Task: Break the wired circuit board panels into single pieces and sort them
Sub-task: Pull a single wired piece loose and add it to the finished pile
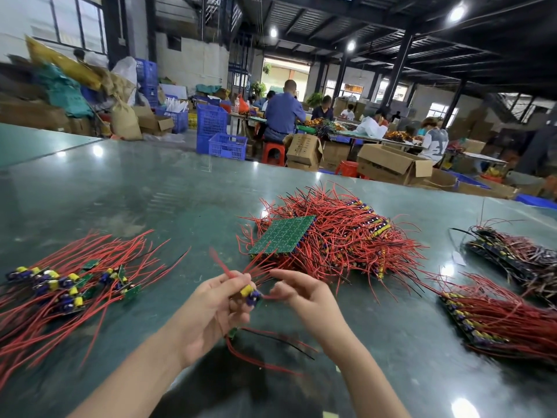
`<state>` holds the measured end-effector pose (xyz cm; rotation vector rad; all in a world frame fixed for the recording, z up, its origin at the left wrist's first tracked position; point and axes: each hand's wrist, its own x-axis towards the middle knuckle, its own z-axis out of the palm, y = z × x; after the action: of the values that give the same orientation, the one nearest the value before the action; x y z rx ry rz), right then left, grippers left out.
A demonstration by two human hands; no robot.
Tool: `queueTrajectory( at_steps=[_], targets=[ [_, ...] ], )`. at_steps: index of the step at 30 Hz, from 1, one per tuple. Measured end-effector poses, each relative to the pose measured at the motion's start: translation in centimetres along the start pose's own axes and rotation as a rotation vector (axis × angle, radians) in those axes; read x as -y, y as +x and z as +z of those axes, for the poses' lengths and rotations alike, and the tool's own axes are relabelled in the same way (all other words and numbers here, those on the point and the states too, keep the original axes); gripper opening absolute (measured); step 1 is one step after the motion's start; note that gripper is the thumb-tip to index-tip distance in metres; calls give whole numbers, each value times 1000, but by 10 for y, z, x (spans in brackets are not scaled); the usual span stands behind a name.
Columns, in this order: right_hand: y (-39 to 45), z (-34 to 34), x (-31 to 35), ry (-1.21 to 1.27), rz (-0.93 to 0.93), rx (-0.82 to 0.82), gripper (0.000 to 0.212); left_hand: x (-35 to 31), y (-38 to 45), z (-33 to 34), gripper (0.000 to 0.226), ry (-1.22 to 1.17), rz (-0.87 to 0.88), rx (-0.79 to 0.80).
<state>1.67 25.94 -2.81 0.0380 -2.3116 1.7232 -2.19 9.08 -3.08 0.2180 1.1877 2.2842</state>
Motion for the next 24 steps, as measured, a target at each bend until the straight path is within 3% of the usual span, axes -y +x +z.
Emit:
queueTrajectory(
  at_steps=[3,8,12,17,19,24],
  targets=[
    [-5,10,-1,53,-53,60,28,0,3,1,21,-110,32,-112],
    [-7,14,2,251,-81,-83,17,8,6,3,12,-69,86,-176],
    [-6,12,1,233,-69,-166,19,17,5,3,7,-48,137,-53],
    [-2,4,1,333,-6,-200,23,19,2,2,19,37,113,154],
    [-4,3,3,287,-25,-133,21,19,2,3,15,40,43,136],
    [-7,5,8,27,-95,-81,27,21,1,5,45,206,4,52]
  ],
)
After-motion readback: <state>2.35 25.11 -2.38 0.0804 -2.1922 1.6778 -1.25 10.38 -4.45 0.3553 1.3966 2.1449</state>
